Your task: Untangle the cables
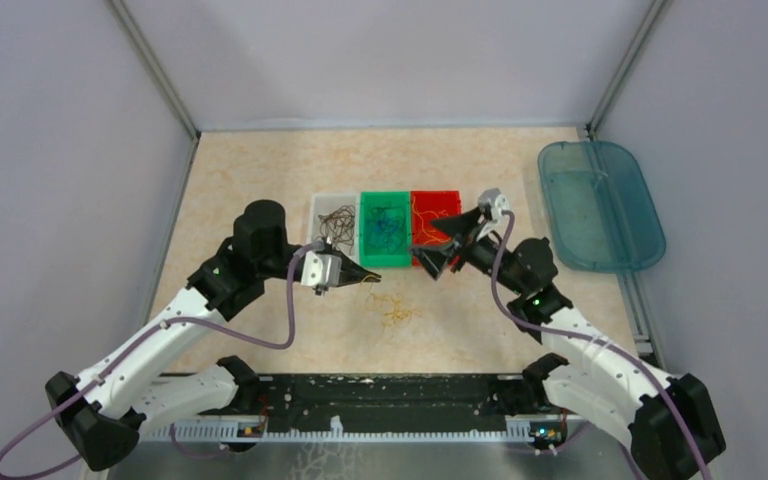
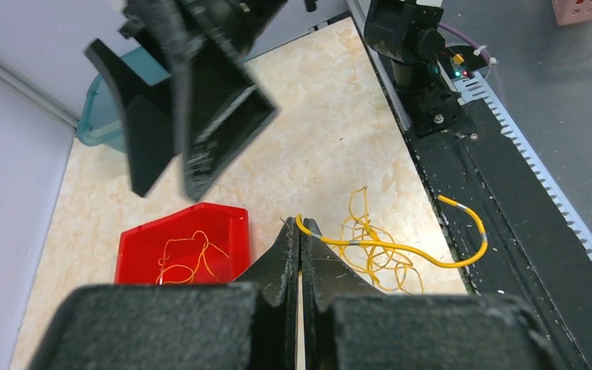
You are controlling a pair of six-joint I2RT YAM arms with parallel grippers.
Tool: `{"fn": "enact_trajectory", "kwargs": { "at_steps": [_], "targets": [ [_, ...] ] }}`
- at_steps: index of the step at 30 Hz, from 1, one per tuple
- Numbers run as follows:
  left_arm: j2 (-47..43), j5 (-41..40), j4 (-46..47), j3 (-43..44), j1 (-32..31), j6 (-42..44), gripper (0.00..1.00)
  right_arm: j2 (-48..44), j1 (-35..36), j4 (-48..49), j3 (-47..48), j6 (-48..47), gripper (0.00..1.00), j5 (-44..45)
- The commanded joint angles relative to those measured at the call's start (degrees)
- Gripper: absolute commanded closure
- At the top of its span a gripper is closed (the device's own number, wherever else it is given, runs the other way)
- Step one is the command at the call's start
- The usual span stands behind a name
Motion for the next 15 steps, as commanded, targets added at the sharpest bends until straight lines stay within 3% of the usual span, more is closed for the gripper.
{"fn": "enact_trajectory", "kwargs": {
  "at_steps": [1,5,9,15],
  "targets": [
    [0.35,0.05,1.68,-0.26,0.17,0.02,1.0,-3.43,0.07,17.66,-6.43,9.46,0.04,-24.77],
    [1.26,-0.23,1.09,0.72,0.23,0.67,1.0,-1.77,3.28,19.55,-6.11,11.36,0.08,-30.92],
    [1.34,-0.27,0.24,1.51,0.22,1.05,1.0,1.27,9.53,15.77,-2.89,7.75,0.1,-32.08],
    [1.84,1.62,-0.96,3.15,0.14,2.34,1.0,10.96,14.08,20.86,1.57,9.36,0.21,-33.63]
  ]
}}
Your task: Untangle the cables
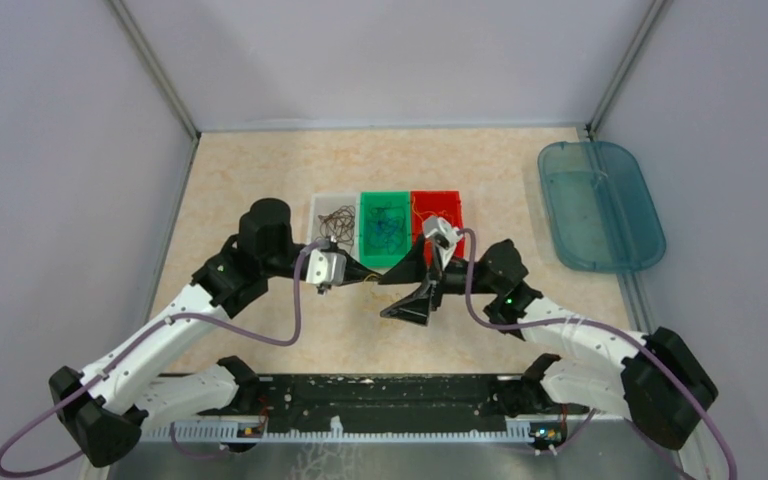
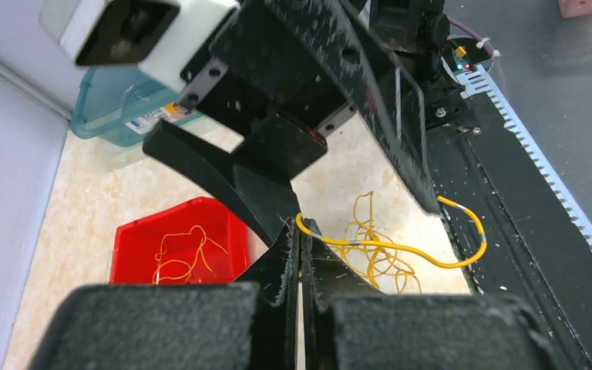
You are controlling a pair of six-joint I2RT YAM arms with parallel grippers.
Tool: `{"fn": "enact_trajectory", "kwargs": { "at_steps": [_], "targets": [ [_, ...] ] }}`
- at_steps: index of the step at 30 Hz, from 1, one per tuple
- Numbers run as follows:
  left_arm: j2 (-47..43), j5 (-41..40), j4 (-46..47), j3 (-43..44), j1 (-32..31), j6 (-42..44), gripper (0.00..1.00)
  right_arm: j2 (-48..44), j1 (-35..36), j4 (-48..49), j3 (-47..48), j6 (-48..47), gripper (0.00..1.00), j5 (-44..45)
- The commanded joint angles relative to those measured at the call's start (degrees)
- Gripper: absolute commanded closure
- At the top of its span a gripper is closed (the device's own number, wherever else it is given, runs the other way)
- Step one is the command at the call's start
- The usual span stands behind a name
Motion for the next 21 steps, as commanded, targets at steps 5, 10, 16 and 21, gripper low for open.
{"fn": "enact_trajectory", "kwargs": {
  "at_steps": [5,10,16,21],
  "targets": [
    [0.15,4.69,-3.69,5.47,0.15,1.8,1.0,12.52,3.3,16.2,6.38,5.72,0.41,-2.23],
    [-0.29,6.41,-5.45,7.6,0.14,2.06,1.0,17.41,6.2,21.38,6.39,8.2,0.54,-1.09],
    [0.98,7.02,-7.08,13.27,0.14,3.95,1.0,20.64,7.37,23.39,4.64,11.48,0.67,3.53],
    [2.81,7.23,-7.33,19.0,0.14,5.45,1.0,22.37,8.16,27.67,0.45,13.11,0.69,8.65]
  ]
}}
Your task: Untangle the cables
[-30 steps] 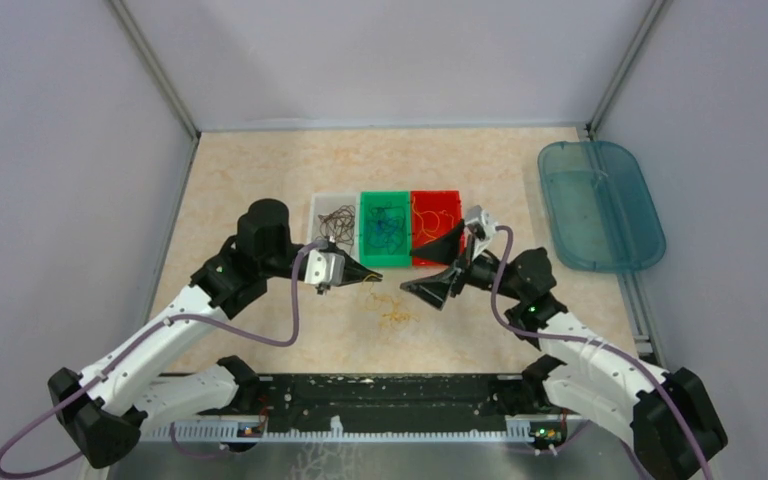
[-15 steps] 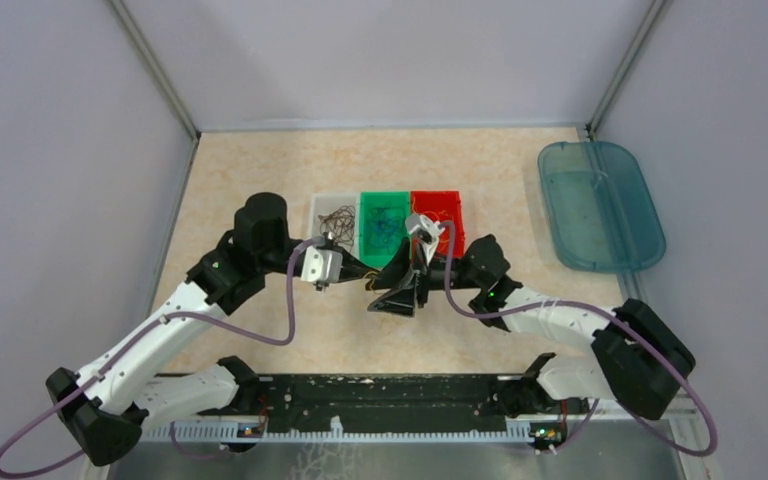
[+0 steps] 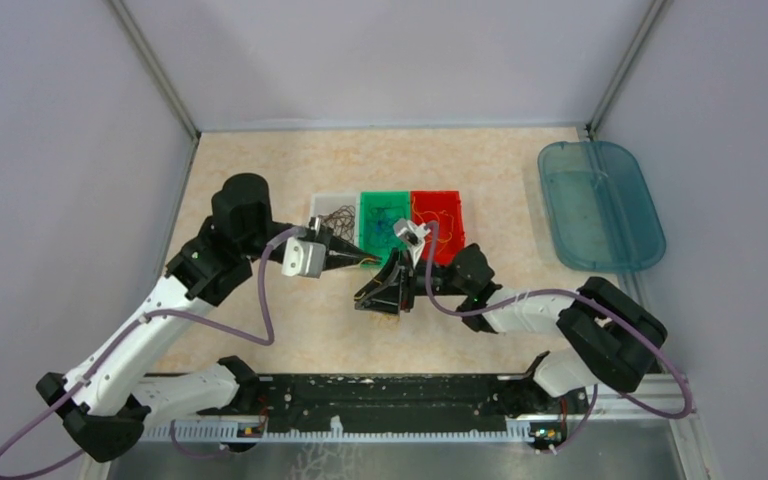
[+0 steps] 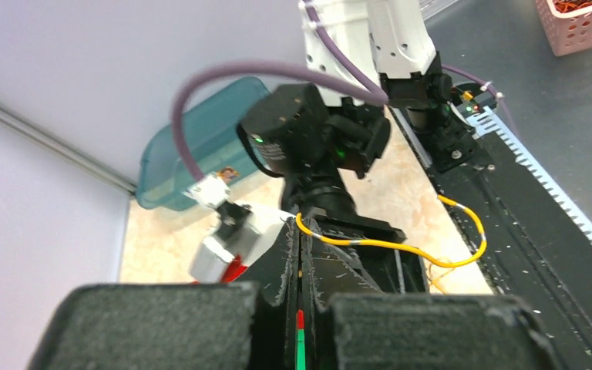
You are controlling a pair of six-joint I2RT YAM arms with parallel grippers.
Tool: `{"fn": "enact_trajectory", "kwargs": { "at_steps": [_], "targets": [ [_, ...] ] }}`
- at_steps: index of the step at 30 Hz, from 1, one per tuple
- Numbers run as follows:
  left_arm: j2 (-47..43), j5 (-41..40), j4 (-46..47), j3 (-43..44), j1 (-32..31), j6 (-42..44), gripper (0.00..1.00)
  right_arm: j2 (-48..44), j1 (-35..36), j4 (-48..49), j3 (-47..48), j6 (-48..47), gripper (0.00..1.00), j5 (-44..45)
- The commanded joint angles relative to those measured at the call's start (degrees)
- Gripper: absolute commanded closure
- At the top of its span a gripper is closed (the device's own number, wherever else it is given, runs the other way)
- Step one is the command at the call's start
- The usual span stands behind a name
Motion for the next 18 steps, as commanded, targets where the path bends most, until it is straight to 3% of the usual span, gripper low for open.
{"fn": "enact_trajectory", "kwargs": {
  "at_steps": [1,10,18],
  "targets": [
    [1.45,2.71,-0.56,5.97,0.14,2.33,1.0,0.72,1.78,6.7,-3.27,1.08,0.68,5.87],
    [2.97,3.05,0.1,15.44,0.06,2.05,1.0,0.38,2.91,2.04,-8.23,-3.8,0.62,14.62],
    [2.47,-2.31,3.5,20.37,0.08,5.61,1.0,0.79,5.08,1.74,-12.54,-6.04,0.62,21.16]
  ]
}}
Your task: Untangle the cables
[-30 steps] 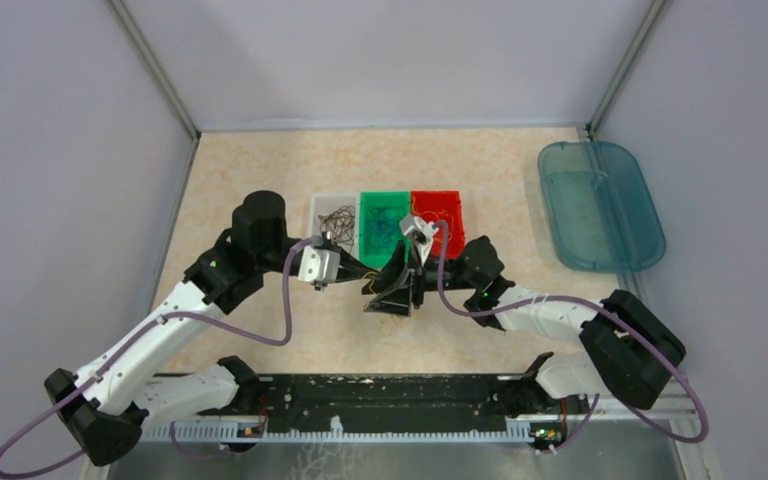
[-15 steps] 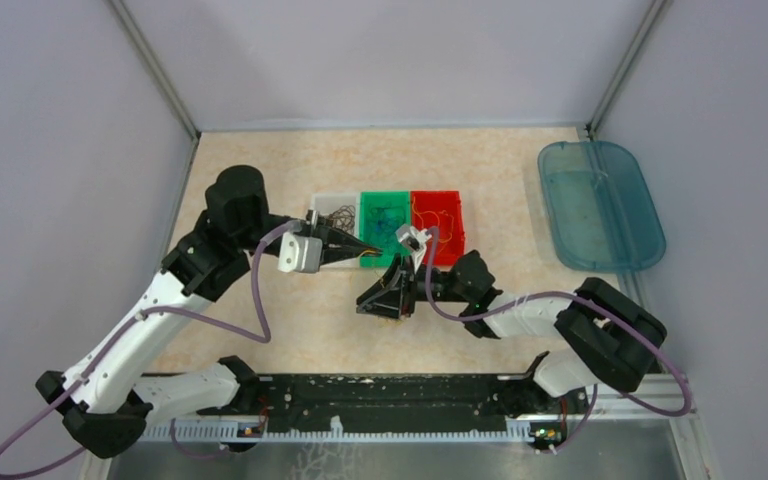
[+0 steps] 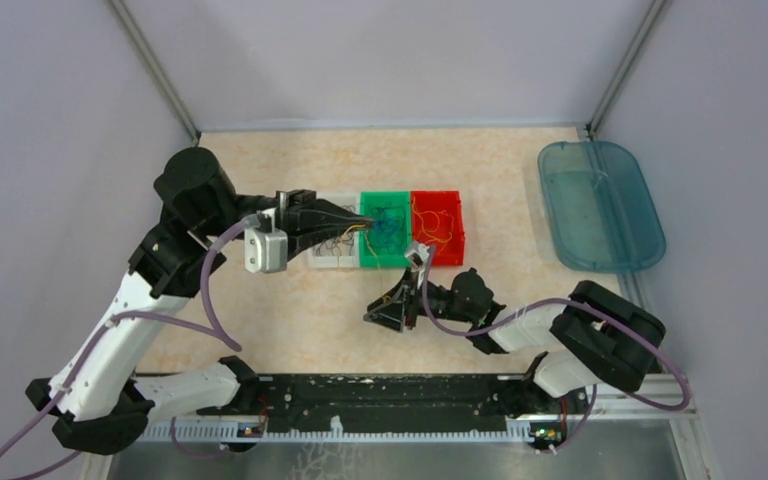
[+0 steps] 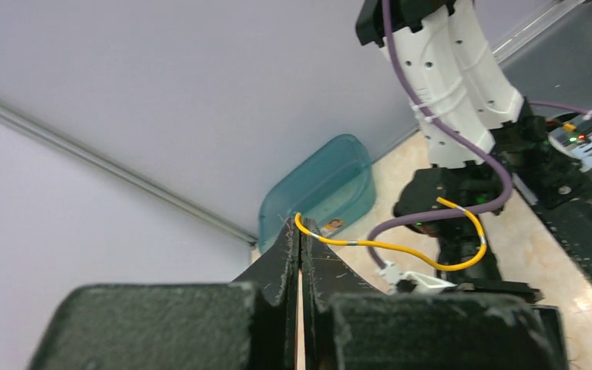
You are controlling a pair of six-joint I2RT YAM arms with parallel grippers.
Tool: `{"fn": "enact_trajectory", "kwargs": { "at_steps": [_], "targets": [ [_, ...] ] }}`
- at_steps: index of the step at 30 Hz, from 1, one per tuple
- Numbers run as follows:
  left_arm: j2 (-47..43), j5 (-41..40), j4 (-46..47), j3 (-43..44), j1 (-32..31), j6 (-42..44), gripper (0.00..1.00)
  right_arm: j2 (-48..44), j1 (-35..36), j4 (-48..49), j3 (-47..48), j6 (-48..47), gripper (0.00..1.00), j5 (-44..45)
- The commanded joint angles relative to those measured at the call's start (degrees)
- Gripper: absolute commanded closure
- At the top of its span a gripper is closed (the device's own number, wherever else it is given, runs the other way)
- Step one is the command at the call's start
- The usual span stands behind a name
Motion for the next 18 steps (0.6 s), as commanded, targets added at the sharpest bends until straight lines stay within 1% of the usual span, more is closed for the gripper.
{"fn": "enact_trajectory", "kwargs": {
  "at_steps": [1,4,7,12,15,18],
  "targets": [
    [-0.43,-3.21,3.44,3.81,0.05,3.92,1.0,0.57,1.79,2.37,-2.36,-2.58,0.62,5.29],
    [-0.79,-6.62,6.72,5.07,0.06,7.01,1.0,0.51,2.73,1.46,-3.59,-3.74,0.6,7.49],
    [-1.49,-10.63,11.67,5.16,0.06,11.53,1.0,0.35,4.25,-0.21,-4.64,-5.37,0.56,11.65],
    [-2.05,-15.36,16.94,6.54,0.01,19.01,1.0,0.05,6.58,0.19,-7.39,-6.69,0.55,18.32],
    [-2.36,-16.68,16.76,8.35,0.06,21.7,1.0,0.3,7.02,1.55,-9.3,-6.39,0.55,20.54],
    [-3.18,-18.32,18.76,8.38,0.06,25.99,1.0,0.99,7.37,3.42,-11.51,-6.17,0.55,22.22]
  ]
}}
